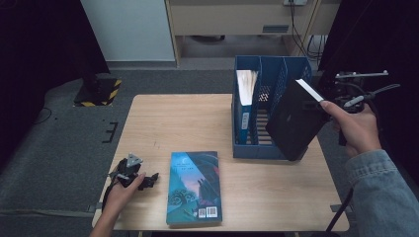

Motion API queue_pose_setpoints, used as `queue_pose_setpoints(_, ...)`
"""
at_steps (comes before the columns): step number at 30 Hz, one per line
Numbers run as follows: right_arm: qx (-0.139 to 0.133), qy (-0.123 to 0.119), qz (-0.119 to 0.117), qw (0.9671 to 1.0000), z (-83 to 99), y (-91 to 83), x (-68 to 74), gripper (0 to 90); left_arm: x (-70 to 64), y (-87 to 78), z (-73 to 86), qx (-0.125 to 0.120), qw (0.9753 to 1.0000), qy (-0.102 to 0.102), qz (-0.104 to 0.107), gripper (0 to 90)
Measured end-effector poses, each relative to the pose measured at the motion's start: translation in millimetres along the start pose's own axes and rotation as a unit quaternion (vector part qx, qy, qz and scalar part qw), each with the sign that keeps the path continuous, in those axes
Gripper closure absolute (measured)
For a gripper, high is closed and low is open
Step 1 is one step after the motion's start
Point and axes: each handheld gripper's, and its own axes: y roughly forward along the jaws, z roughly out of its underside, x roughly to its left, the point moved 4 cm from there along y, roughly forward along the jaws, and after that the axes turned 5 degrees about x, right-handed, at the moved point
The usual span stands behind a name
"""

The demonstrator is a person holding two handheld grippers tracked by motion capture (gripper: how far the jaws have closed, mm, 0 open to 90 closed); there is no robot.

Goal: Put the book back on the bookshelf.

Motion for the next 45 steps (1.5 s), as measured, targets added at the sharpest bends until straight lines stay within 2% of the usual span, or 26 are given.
queue_pose_setpoints(6,-0.001,0.008,0.009,0.9999,-1.8,-2.8,-5.1,52.5,-0.4,0.3,-0.1,-0.002,1.0,-0.002,0.001,0.0)
queue_pose_setpoints(12,-0.005,0.014,0.009,0.9999,-2.6,-6.0,-9.8,52.5,-0.6,0.3,-0.1,-0.003,1.0,-0.002,0.001,0.0)
queue_pose_setpoints(21,-0.009,0.021,0.028,0.9994,-6.4,-6.0,-19.6,52.5,-1.2,0.5,-0.4,-0.002,1.0,0.001,0.003,0.0)
queue_pose_setpoints(28,-0.01,0.031,0.029,0.9991,-9.0,-9.1,-22.9,52.5,-1.1,0.5,-0.5,-0.002,1.0,0.003,0.003,0.0)
queue_pose_setpoints(32,-0.016,0.03,0.039,0.9987,-12.6,-12.0,-24.3,52.6,-1.2,0.5,-0.5,-0.002,1.0,0.003,0.002,0.0)
queue_pose_setpoints(36,-0.032,0.034,0.045,0.9979,-13.7,-13.0,-28.3,52.6,-1.5,0.4,-0.5,-0.001,1.0,0.002,0.002,0.0)
queue_pose_setpoints(45,-0.023,0.045,0.066,0.9966,-13.2,-9.9,-41.2,52.5,-1.6,0.4,-0.5,-0.001,1.0,0.003,0.003,0.0)
